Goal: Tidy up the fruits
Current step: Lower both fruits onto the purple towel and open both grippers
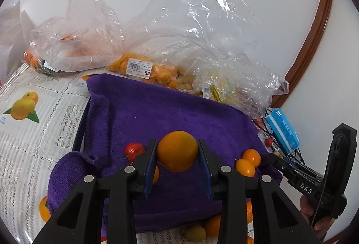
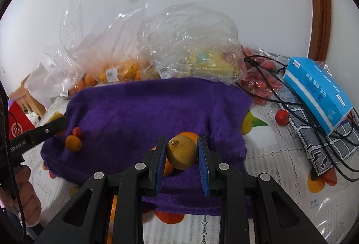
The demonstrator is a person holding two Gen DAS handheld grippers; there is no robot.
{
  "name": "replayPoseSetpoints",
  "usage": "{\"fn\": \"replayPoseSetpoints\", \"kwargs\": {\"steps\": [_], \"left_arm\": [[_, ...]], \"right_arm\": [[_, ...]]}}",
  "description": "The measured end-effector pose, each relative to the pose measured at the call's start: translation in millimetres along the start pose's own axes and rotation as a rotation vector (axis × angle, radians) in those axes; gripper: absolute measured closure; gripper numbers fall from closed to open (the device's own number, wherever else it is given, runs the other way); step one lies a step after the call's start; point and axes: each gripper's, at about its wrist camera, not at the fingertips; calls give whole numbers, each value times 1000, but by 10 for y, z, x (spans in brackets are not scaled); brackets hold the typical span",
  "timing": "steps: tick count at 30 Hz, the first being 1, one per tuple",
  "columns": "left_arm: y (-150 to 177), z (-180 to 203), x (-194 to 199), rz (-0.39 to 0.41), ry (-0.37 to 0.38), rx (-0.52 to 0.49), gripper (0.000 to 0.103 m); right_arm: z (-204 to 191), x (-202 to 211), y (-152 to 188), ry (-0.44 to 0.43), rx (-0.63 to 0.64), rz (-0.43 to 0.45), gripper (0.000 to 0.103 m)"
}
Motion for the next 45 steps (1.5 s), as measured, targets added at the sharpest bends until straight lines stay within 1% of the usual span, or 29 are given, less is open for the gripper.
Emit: {"fn": "replayPoseSetpoints", "kwargs": {"steps": [4,9,13,20,23,27,29,31,32,34,35,37,40,45], "left_arm": [[40,41,-59,-28,9,-20,70],[99,99,-136,-55,0,-58,70],[129,130,-161,-64,-10,-84,70],[142,122,-242,-100,-25,-75,70],[148,124,-259,-102,-35,-77,70],[165,124,-298,-118,-47,-80,70],[168,138,-310,-122,-62,-88,70],[165,143,-304,-120,-63,-91,70],[163,147,-292,-117,-61,-92,70],[158,155,-265,-106,-55,-98,70],[156,162,-261,-102,-57,-101,69],[153,171,-254,-104,-59,-105,61],[149,183,-239,-97,-58,-110,53],[137,210,-189,-68,-69,-121,52]], "right_arm": [[27,-36,13,-15,3,-33,76],[-19,-90,33,-9,38,-73,76],[-37,-143,41,-40,40,-103,76],[-8,-227,74,-50,20,-133,76],[-41,-239,87,-39,38,-145,76],[-75,-232,88,-40,54,-138,75],[-80,-205,81,-62,53,-130,74],[-75,-158,65,-86,42,-111,68],[-79,-118,51,-89,40,-93,63],[-97,-43,26,-77,52,-58,59],[-102,-18,16,-75,54,-45,58],[-109,30,1,-85,49,-15,57],[-125,65,-4,-89,43,10,57],[-203,66,0,-63,70,14,57]]}}
Point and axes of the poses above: each gripper's, at about its wrist camera, not at the fingertips, and x roughly against the way its jaws point, z to its right, y to its underside, and after that the axes turned 14 degrees about x, right-handed
